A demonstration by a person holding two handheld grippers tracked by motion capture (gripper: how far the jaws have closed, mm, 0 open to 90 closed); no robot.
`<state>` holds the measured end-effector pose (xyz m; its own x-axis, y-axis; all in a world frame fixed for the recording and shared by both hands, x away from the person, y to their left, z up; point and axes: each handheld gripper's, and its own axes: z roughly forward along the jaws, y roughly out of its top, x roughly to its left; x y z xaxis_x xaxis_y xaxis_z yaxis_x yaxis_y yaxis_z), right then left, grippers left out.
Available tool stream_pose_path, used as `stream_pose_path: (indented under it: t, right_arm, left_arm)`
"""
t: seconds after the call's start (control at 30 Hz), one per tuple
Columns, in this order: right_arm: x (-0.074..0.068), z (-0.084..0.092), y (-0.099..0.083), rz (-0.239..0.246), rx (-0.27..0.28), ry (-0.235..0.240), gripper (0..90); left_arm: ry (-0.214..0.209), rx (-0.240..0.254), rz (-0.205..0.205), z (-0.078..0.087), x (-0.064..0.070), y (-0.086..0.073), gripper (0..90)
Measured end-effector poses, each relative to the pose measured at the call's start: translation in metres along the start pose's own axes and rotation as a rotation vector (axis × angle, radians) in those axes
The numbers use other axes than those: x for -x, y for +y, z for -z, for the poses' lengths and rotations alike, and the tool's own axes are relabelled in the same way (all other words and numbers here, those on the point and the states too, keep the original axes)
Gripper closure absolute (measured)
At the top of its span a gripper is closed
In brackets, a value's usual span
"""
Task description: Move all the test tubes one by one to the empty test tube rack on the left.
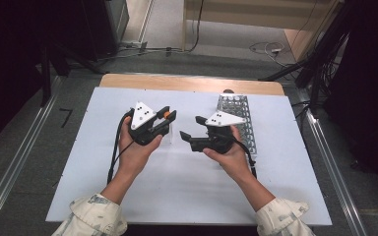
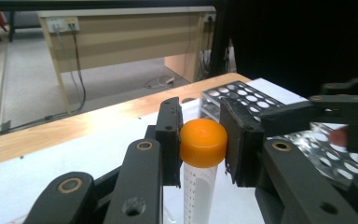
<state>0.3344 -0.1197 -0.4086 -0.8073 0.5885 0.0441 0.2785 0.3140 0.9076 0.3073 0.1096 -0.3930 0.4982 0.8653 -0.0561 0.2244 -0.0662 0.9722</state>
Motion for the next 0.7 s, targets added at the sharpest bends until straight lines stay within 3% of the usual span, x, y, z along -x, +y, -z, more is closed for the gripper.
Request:
stream_pose_path:
  t: [0.4,0.53,0.7]
  right_arm:
    - [0.013,0.023,-0.006,0.0,0.0,-0.034,21.7]
    - [0.015,0.025,-0.009,-0.006,-0.003,-0.04,21.7]
    - [0.017,0.027,-0.01,-0.014,0.001,-0.04,20.8]
  left_arm:
    - [0.094,0.013,0.027,-0.006,-0.025,0.002,70.8]
    - [0.124,-0.004,0.016,-0.01,-0.031,0.0,70.8]
    - [0.134,-0.018,0.022,-0.014,-0.035,-0.002,70.7]
